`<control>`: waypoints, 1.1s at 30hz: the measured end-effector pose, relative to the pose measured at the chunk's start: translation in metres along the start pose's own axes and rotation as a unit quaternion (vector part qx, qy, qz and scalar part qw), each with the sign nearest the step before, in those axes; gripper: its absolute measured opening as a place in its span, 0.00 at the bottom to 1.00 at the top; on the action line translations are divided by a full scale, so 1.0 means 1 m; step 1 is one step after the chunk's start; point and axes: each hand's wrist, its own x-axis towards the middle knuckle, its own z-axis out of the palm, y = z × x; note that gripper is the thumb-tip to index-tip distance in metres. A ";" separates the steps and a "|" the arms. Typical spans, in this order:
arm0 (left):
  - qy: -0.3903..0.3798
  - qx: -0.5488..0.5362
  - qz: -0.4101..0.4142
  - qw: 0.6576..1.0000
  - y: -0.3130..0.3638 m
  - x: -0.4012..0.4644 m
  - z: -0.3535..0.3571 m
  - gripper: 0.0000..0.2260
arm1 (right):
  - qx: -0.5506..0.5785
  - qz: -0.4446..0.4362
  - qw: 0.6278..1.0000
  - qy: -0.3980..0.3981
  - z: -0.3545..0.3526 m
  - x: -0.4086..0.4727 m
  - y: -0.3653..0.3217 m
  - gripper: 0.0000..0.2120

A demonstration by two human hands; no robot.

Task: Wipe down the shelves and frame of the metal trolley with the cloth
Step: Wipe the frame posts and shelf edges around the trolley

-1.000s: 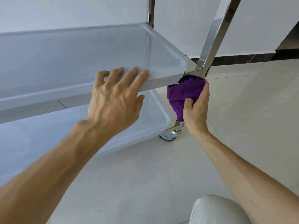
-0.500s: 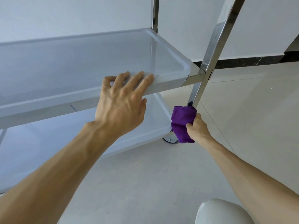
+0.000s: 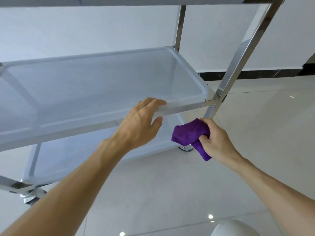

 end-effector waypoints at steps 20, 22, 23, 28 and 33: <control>0.101 -0.014 0.006 0.995 0.119 -0.006 -0.344 0.11 | 0.070 -0.232 0.970 -0.013 -0.183 -0.030 -0.403 0.29; 0.092 0.057 -0.027 0.994 0.105 -0.002 -0.361 0.12 | 0.087 -0.228 0.970 0.012 -0.184 -0.003 -0.423 0.28; 0.072 0.098 -0.060 0.991 0.094 -0.001 -0.367 0.14 | 0.080 -0.221 0.972 0.017 -0.179 0.012 -0.427 0.28; -0.122 0.223 -0.247 0.935 0.039 -0.016 -0.364 0.21 | -0.134 -0.102 0.980 -0.103 -0.141 0.068 -0.390 0.25; -0.050 0.261 -0.219 0.939 0.027 -0.024 -0.330 0.09 | -0.255 -0.097 0.959 -0.080 -0.127 0.070 -0.351 0.24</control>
